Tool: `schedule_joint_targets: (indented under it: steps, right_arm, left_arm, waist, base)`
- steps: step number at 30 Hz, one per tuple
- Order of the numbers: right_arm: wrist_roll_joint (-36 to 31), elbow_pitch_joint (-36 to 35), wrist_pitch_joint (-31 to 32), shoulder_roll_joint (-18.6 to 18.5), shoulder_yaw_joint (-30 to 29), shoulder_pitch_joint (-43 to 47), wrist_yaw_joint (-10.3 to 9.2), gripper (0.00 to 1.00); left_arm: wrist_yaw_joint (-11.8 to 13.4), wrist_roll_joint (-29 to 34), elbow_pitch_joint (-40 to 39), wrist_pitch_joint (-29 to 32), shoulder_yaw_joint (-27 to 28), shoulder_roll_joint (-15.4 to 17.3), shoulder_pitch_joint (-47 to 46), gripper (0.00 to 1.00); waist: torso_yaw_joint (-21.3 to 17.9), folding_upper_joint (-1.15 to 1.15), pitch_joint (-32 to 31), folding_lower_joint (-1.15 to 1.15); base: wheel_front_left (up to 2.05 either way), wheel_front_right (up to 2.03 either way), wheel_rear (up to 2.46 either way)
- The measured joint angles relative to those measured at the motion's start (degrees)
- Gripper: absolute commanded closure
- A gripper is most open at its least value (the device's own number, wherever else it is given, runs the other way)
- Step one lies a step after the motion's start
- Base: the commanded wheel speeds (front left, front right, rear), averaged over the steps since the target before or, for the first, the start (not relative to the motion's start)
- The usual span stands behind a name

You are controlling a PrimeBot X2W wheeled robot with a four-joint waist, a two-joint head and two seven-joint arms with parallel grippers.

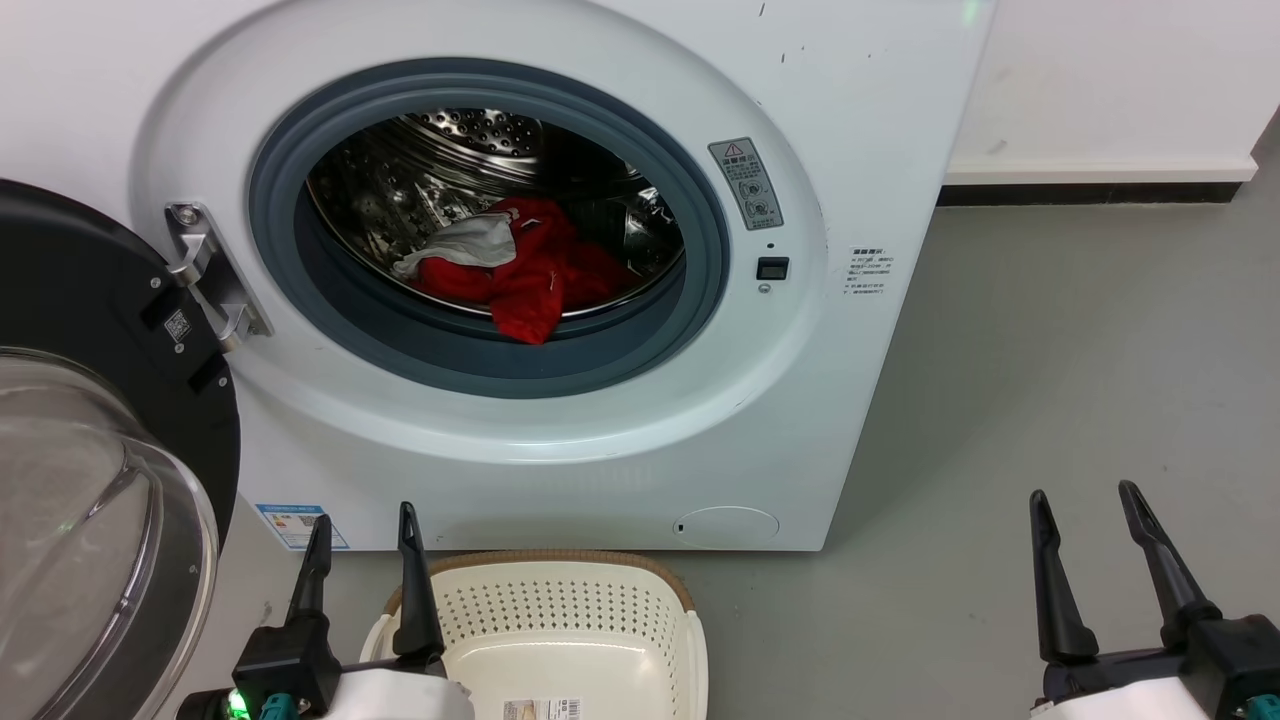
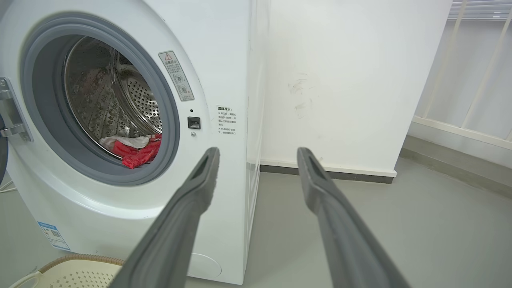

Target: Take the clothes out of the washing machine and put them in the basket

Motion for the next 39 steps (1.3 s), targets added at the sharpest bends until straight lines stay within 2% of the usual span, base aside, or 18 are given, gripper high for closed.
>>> schedule_joint_targets:
  steps: [26, 32, 39]
  right_arm:
    - [1.0, 0.7, -0.1, 0.0, 0.1, 0.4, 0.00, 0.00]
    - [1.0, 0.6, -0.1, 0.0, 0.6, -0.2, 0.00, 0.00]
    - [1.1, -0.2, -0.1, 0.0, 1.2, -3.5, 0.00, 0.00]
  left_arm:
    - [-0.2, -0.2, 2.3, -0.2, 0.5, 0.0, 0.1, 0.00]
    - [-2.5, 0.7, 6.2, -0.2, 0.6, 0.0, -5.3, 0.00]
    - [-5.6, 3.0, 13.9, -0.2, 3.1, 0.2, -18.9, 0.00]
  waist:
    - [0.1, 0.00, 0.0, 0.00]
    - [-0.1, 0.00, 1.4, 0.00]
    - [-0.8, 0.00, 6.3, 0.00]
  base:
    - [0.00, 0.00, 0.00]
    - [0.00, 0.00, 0.00]
    - [0.00, 0.00, 0.00]
